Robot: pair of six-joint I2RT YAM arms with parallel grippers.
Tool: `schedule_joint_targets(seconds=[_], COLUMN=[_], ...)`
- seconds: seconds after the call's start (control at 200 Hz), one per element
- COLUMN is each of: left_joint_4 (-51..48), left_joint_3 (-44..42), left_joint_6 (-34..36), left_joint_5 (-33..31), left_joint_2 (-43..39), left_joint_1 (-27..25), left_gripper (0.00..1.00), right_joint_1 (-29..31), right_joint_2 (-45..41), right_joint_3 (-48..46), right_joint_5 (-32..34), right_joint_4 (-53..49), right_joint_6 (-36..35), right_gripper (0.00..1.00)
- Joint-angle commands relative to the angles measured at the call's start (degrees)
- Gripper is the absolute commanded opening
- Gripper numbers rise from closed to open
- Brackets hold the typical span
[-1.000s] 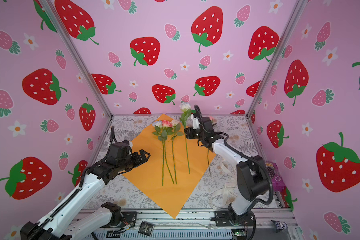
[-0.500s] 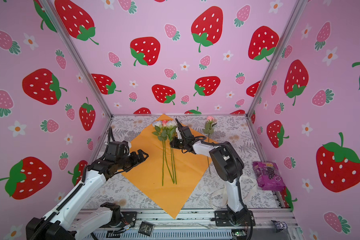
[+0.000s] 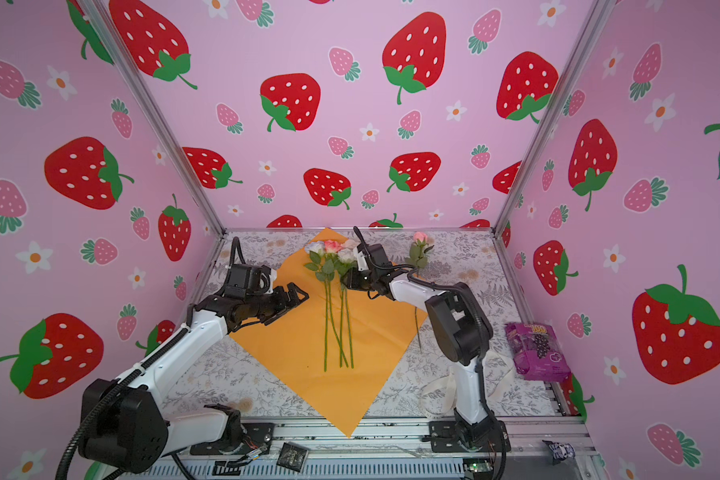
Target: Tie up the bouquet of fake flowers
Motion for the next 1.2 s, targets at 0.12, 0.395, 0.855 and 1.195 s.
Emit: schedule_joint_targets(seconds=[0.12, 0.395, 0.855, 1.195], left_joint_4=[3.79, 4.45, -0.24, -0.07], left_joint_3=[2.78, 9.32, 20.8, 19.9], left_joint_6=[-0.4, -1.07, 1.98, 2.33], left_joint_5=[2.31, 0.8, -0.81, -0.43], left_joint_2=[4.87, 13.42, 22.72, 22.54], left_joint_1=[-8.3, -18.41, -22.94, -21.63], left_gripper=[0.99, 0.99, 0.99, 0.99], right_joint_1=[-14.42, -22.76, -21.58, -18.37], right_joint_2=[-10.23, -0.85, 16.59, 25.57], right_joint_3=[-6.99, -3.73, 14.95, 26.73], right_joint_5=[3.6, 7.77, 19.44, 28.44], right_joint_4=[-8.95, -15.94, -24.67, -32.65], right_joint_6=[-11.15, -19.18, -21.73, -24.35], right_gripper=[0.38, 0.41, 0.4, 0.23])
